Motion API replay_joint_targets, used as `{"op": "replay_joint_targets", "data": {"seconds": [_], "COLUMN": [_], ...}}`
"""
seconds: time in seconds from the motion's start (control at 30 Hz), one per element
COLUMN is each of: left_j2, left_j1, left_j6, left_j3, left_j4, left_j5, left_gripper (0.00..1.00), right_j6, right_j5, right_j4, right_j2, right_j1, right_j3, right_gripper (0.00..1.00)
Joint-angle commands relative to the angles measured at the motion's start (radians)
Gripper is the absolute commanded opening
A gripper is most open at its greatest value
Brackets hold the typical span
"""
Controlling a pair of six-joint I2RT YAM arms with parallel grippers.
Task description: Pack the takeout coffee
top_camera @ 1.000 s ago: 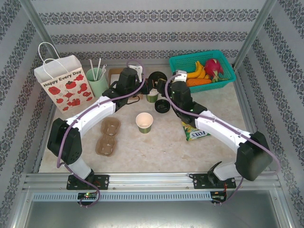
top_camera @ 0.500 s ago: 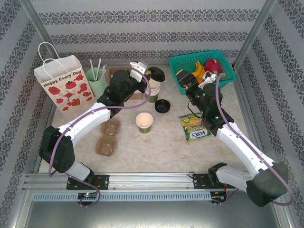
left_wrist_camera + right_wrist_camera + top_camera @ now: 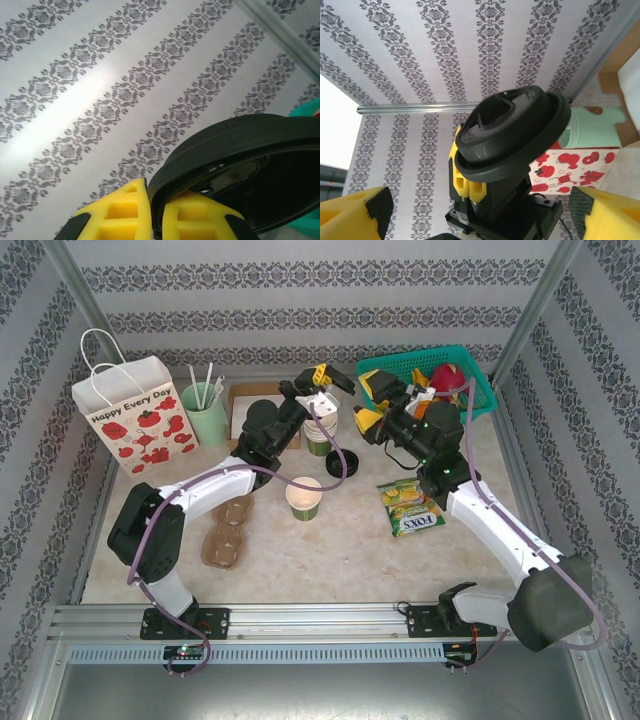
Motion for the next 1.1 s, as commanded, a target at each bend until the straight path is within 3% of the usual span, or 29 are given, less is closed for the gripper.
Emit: {"op": "replay_joint_targets", "data": {"seconds": [0.0,0.17,0.3,0.8,1.07], "left_j2": [-0.01,-0.035,-0.072,-0.056,-0.061], "left_j1": [-0.01,-0.018,-0.018,-0.018,-0.018], "left_j6": [0.034,-0.133,-0.26,-0.278,-0.358], "left_j3": [0.051,0.086,0.104,0.081,0.067], "left_j4": [0.109,0.044,-0.06,0.028,0.055], "left_j5": [-0.027,-0.136,-0.177,-0.172,-0.185], "left_gripper": [0.0,0.0,0.0,0.0,0.0], "right_j6": [0.133,0.233,0.25,0.302,0.273], "right_j5": [0.023,0.113,0.176,0.236,0.401], "right_j4": [0.144,0.316,0.319,0.444,0.57], "right_j2": [0.015,0.069,0.103,0.209,0.221], "right_j1": [0.025,0.05,0.077,0.126,0.159], "right_j3": [0.008,0.012,0.056,0.178,0.12], "right_gripper": [0.91,0.88,0.87,0.75,0.64]}}
